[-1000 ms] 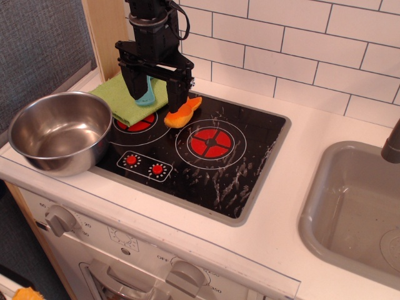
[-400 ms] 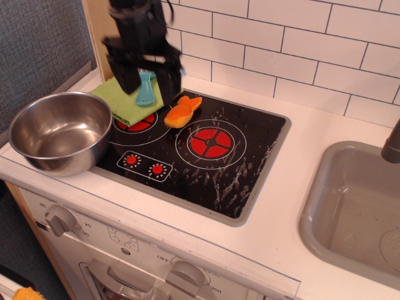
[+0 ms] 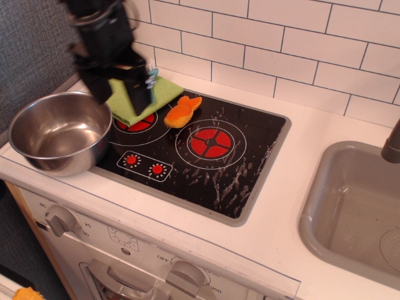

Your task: Move the pot to the right of the orange carrot.

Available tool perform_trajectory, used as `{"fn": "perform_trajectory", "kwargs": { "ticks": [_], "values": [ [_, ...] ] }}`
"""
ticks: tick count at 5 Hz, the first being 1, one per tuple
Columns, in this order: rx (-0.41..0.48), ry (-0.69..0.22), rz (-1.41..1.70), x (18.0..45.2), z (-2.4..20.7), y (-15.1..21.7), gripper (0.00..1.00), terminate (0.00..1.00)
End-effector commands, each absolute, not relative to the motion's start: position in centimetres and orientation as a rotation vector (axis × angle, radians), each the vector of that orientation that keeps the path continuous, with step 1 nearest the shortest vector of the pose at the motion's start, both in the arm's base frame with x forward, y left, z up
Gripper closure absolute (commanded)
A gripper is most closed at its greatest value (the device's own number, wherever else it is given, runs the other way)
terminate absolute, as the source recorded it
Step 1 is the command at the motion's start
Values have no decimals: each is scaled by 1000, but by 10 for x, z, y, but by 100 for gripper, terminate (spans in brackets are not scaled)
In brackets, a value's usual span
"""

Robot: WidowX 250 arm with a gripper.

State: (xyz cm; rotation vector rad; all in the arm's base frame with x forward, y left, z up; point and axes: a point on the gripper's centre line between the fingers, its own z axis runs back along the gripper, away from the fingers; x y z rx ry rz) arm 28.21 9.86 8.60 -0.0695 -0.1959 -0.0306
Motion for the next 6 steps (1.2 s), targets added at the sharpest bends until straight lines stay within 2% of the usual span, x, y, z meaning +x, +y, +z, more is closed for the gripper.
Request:
{"fn": "perform_trajectory", "kwargs": {
  "ticks": [1,2,3,6],
  "values": [
    [51,-103,-28,267,60,118,0,0],
    [68,-69,-37,264,49,121,0,0],
    [67,-68,-39,263,45,122,100,0],
    [82,-65,-55,260,42,118,100,0]
  ]
}}
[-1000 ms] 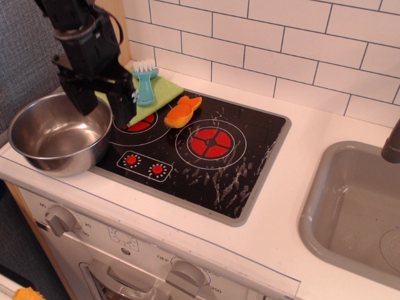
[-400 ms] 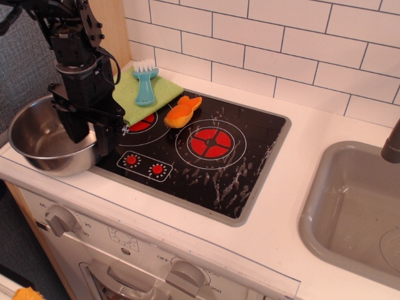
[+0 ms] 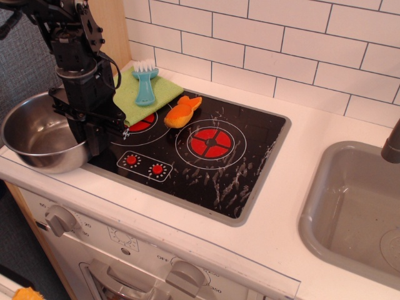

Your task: Move the pot to the right of the orange carrot.

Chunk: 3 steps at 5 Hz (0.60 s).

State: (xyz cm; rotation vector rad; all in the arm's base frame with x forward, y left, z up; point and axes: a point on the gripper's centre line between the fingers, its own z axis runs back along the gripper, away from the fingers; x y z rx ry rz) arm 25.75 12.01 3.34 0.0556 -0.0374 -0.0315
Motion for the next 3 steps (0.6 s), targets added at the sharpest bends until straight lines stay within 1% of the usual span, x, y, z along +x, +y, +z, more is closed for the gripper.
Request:
{"fn": "perform_trajectory", "kwargs": {
  "ticks": [1,2,3],
  "values": [
    [86,-63,-59,261,40,117,100,0],
    [5,-155,-138,274,71,92,100,0],
    [-37,-240,-277,294,105,42,100,0]
  ]
}}
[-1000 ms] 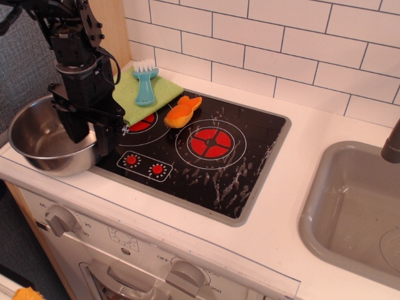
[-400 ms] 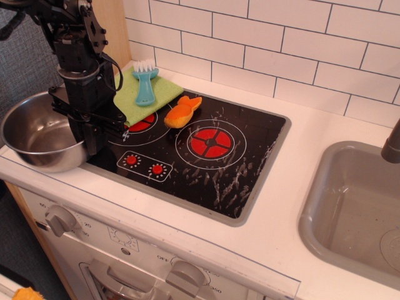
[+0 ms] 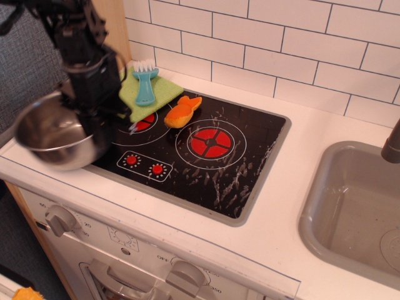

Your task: Move the pot to the right of the orange carrot.

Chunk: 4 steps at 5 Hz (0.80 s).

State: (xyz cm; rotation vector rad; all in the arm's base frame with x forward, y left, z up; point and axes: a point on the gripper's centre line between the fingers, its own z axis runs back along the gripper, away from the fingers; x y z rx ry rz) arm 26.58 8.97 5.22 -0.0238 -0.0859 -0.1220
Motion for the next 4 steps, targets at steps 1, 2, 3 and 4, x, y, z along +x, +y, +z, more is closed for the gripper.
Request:
{"fn": "perform_trajectory", "kwargs": {
  "ticks": [1,2,3,4],
  "values": [
    [-56,-250,-460,311,121,-13,100,0],
    [-77,-208,-669,325,117,-66,100,0],
    [-22,-158,-770,326,107,-118,100,0],
    [5,-122,-767,328,90,-131,100,0]
  ]
}}
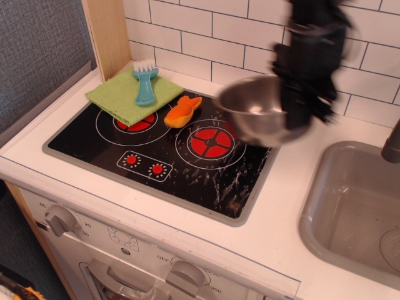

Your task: Move the pot to the right of the orange carrot.

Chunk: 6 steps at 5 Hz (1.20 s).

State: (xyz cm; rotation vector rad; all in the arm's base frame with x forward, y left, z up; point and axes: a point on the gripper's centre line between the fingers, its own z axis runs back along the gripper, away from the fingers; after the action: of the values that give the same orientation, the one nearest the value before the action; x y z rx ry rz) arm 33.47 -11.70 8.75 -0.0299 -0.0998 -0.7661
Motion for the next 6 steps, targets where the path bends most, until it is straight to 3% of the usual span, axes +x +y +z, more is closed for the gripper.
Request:
{"fn": "perform_trajectory", "kwargs": {
  "ticks": [1,3,4,5,6],
  "values": [
    [48,-93,-720,330,74,-110,100,0],
    [71,-112,-621,336,72,-76,100,0],
    [55,-78,-614,336,61,-75,100,0],
    [48,-66,-623,336,64,-79,0,0],
    [23,-122,-610,332,87,-79,0,0]
  ]
}}
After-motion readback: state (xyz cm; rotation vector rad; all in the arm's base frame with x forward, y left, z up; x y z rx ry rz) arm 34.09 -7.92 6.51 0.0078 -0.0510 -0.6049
